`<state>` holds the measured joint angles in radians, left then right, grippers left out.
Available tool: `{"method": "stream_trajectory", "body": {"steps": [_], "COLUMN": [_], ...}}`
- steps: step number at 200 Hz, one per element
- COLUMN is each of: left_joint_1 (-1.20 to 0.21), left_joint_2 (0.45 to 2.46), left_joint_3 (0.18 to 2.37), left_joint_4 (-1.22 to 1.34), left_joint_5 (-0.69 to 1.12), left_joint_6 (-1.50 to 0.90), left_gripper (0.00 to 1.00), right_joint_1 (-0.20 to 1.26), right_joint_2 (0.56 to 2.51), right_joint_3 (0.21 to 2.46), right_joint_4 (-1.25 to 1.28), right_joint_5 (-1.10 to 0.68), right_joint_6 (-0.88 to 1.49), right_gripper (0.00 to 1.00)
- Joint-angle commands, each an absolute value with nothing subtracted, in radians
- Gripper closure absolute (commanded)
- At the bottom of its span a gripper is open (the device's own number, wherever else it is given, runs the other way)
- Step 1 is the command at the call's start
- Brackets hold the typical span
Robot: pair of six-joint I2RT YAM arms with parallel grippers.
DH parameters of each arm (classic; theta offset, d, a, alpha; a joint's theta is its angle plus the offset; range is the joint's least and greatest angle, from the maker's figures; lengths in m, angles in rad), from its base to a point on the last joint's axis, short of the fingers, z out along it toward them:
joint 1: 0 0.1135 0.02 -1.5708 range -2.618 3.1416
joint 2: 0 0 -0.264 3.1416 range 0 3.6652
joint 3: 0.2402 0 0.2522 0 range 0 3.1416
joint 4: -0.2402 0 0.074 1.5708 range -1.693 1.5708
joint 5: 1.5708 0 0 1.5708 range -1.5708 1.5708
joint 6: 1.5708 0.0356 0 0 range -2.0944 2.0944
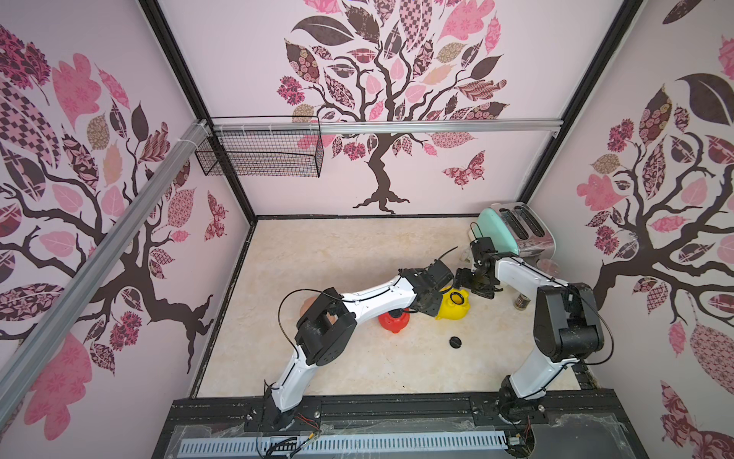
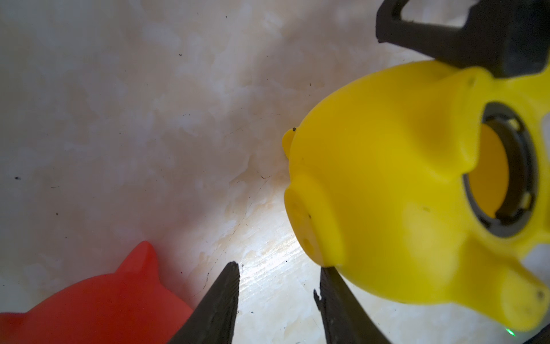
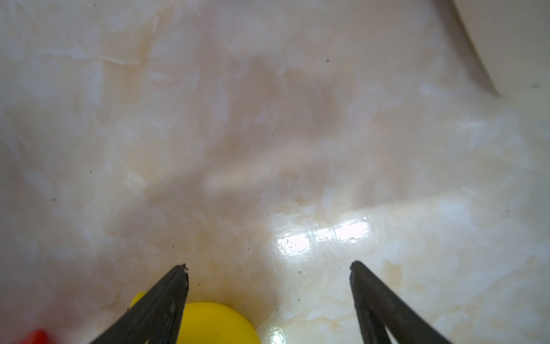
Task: Close piggy banks
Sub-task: Adjust the piggy bank at the center of the board.
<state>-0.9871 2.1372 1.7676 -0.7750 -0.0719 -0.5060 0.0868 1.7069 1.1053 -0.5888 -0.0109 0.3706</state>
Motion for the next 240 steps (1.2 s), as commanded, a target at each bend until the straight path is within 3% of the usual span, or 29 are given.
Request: {"method": "stream_trajectory", "body": {"steps": [1, 240], "left_joint_1": [-0.982, -0.945], "left_joint_2": [2.164, 2.317], "left_joint_3": [1.815, 2.107], "left_joint_4": [-0.773, -0.877], "left_joint_5": [-0.084, -0.054], "left_joint_6": [-0.492, -0.416], "left_gripper": [0.53, 0.52], "right_joint_1": [0.077, -0.024], "right_joint_2": [1.68, 1.525], "right_joint_3": [1.082, 0.96], "right_joint_4": [-0.628, -0.607], "right_joint_5": [0.004, 0.024], "right_joint_6": [0.383, 0.47], "right_gripper": [0.13, 0.1]}}
